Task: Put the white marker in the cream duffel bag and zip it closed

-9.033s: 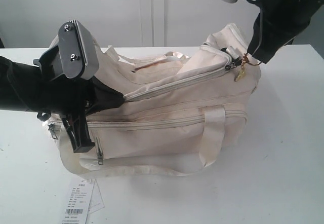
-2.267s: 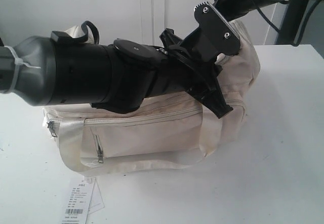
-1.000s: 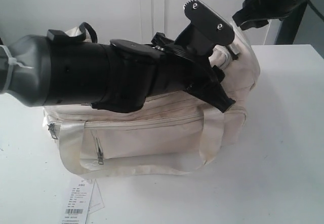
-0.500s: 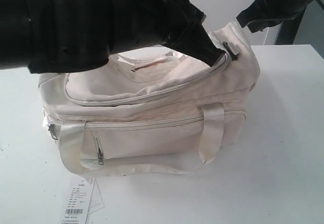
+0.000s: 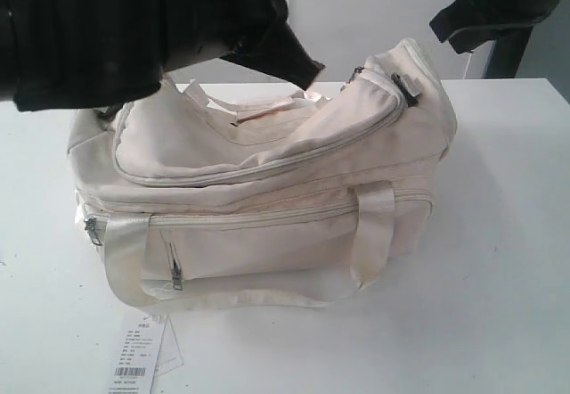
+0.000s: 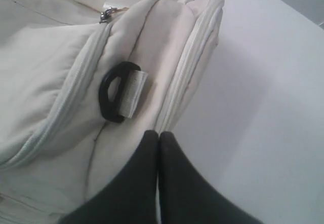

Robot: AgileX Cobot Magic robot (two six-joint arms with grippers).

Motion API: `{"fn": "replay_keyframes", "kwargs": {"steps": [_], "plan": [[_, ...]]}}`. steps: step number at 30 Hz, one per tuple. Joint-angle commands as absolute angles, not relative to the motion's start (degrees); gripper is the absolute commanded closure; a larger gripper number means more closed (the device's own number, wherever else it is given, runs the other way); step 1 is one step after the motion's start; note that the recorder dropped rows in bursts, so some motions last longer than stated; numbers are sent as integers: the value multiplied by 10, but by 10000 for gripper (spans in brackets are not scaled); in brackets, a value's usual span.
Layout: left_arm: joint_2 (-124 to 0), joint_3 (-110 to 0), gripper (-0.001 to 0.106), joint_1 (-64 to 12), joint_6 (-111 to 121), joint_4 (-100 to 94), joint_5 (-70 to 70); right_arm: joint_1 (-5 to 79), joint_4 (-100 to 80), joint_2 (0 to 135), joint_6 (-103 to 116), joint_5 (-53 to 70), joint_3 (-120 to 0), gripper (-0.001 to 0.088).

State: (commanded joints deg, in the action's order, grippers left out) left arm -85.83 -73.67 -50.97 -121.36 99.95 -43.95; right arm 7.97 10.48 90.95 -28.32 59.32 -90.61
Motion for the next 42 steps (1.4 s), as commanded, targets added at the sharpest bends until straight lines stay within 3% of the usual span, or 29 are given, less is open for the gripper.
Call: {"fn": "replay_keyframes", "kwargs": {"steps": [9,17,22,26,30,35,42], "plan": [[-792,-676,1053,-404,-1214,999,-397,80,105,894,-283,595,-906,868],[-704,-600,1053,-248,-1214,999,-202,80,105,894,-283,597,-906,868],[-679,-554,1053,-166,-1200,999,45,80,105,894,-283,597,-906,868],[-678,-535,1053,-112,-1172,999,356,80,105,894,-283,600,-906,868],[-678,-535,1053,-99,-1135,839,579,80,108,894,-283,597,-906,868],[-678,-535,1053,-99,-941,655,595,80,108,894,-283,595,-906,868],[-674,-535,1053,-99,-509,410,391,80,58,894,-282,596,-906,868]]}}
